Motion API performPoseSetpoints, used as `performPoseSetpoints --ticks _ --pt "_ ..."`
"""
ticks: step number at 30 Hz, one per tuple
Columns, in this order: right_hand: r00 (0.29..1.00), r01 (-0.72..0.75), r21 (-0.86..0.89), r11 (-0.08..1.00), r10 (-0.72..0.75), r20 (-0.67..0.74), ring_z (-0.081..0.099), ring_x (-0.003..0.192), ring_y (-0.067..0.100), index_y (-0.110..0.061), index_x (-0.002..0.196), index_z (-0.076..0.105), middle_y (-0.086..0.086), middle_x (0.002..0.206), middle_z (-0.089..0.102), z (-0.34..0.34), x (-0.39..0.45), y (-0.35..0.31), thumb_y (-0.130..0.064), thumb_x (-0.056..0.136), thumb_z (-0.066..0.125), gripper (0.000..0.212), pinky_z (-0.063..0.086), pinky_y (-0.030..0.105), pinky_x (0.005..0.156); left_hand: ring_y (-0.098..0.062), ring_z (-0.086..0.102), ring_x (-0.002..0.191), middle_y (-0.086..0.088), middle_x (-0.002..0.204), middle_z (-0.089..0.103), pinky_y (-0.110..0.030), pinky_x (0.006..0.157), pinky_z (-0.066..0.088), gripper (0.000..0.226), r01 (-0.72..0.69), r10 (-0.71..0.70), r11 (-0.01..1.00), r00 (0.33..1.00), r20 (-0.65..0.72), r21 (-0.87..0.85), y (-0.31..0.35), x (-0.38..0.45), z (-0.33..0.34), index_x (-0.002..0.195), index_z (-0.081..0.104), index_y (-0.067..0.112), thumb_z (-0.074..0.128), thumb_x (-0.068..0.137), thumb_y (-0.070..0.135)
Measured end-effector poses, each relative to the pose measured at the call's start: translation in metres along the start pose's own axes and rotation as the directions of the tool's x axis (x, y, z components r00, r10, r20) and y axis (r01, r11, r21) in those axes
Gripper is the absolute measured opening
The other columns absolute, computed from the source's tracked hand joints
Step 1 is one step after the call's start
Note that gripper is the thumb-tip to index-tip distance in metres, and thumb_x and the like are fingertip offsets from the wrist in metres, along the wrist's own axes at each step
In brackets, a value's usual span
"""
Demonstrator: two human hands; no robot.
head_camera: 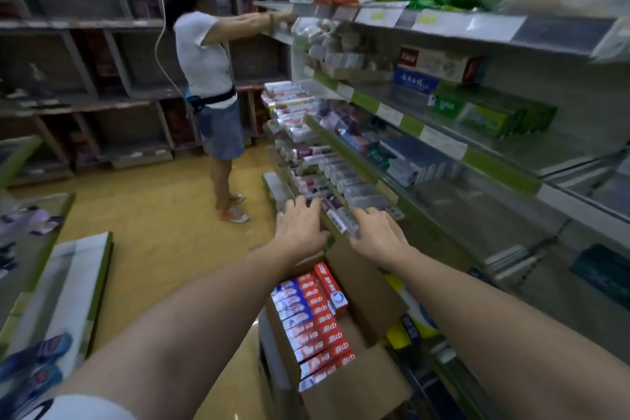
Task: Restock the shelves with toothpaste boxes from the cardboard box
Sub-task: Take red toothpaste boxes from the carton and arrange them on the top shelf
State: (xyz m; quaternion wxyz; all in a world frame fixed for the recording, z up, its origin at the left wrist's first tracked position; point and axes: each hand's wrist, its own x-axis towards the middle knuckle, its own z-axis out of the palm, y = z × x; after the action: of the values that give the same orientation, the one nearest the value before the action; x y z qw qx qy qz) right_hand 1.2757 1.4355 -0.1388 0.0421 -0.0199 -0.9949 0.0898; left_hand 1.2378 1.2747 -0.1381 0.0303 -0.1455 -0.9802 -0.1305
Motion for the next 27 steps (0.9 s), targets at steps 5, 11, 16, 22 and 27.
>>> performPoseSetpoints --ticks 5,11,16,22,27 --pt "0.993 -0.069 0.07 0.995 0.061 0.102 0.057 0.113 0.034 -0.018 0.125 0.054 0.013 0.121 0.059 0.055 0.015 -0.007 -0.039 0.087 0.058 0.043 0.049 0.038 0.087 -0.034 0.041 0.127 -0.011 0.134 0.045 -0.05 0.101 0.043 0.059 0.027 -0.023 0.999 0.994 0.109 -0.037 -0.033 0.011 0.049 0.137 0.044 0.02 0.065 0.087 0.042" --pt "0.953 -0.166 0.101 0.981 0.133 0.272 0.057 0.111 0.035 -0.017 0.125 0.052 0.014 0.118 0.058 0.122 0.015 -0.003 -0.044 0.087 0.055 0.047 0.049 0.037 0.09 -0.035 0.042 0.128 -0.013 0.138 0.046 -0.05 0.103 0.044 0.064 0.108 -0.087 0.992 0.965 0.249 -0.071 -0.066 0.012 0.106 0.143 0.042 0.017 0.065 0.089 0.043" --pt "0.901 -0.241 0.092 0.966 0.188 0.39 0.059 0.105 0.032 -0.019 0.12 0.053 0.012 0.113 0.06 0.168 0.018 0.013 -0.039 0.085 0.056 0.04 0.05 0.036 0.085 -0.036 0.043 0.125 -0.014 0.135 0.046 -0.045 0.098 0.046 0.061 0.197 -0.149 0.975 0.924 0.352 -0.105 -0.081 0.007 0.152 0.141 0.041 0.017 0.065 0.09 0.04" --pt "0.847 -0.283 0.095 0.954 0.203 0.491 0.063 0.1 0.03 -0.018 0.118 0.055 0.01 0.109 0.063 0.219 0.047 0.037 -0.043 0.088 0.058 0.04 0.052 0.036 0.083 -0.032 0.042 0.13 -0.013 0.14 0.045 -0.044 0.101 0.046 0.063 0.317 -0.232 0.939 0.871 0.434 -0.133 -0.085 0.009 0.209 0.146 0.038 0.017 0.061 0.093 0.041" --pt "0.794 -0.345 0.129 0.929 0.216 0.569 0.066 0.092 0.023 -0.02 0.115 0.056 0.004 0.106 0.067 0.265 0.072 0.057 -0.051 0.086 0.061 0.043 0.056 0.037 0.081 -0.031 0.039 0.135 -0.011 0.148 0.04 -0.047 0.105 0.046 0.071 0.422 -0.312 0.896 0.817 0.484 -0.135 -0.089 0.024 0.25 0.151 0.033 0.02 0.063 0.092 0.044"
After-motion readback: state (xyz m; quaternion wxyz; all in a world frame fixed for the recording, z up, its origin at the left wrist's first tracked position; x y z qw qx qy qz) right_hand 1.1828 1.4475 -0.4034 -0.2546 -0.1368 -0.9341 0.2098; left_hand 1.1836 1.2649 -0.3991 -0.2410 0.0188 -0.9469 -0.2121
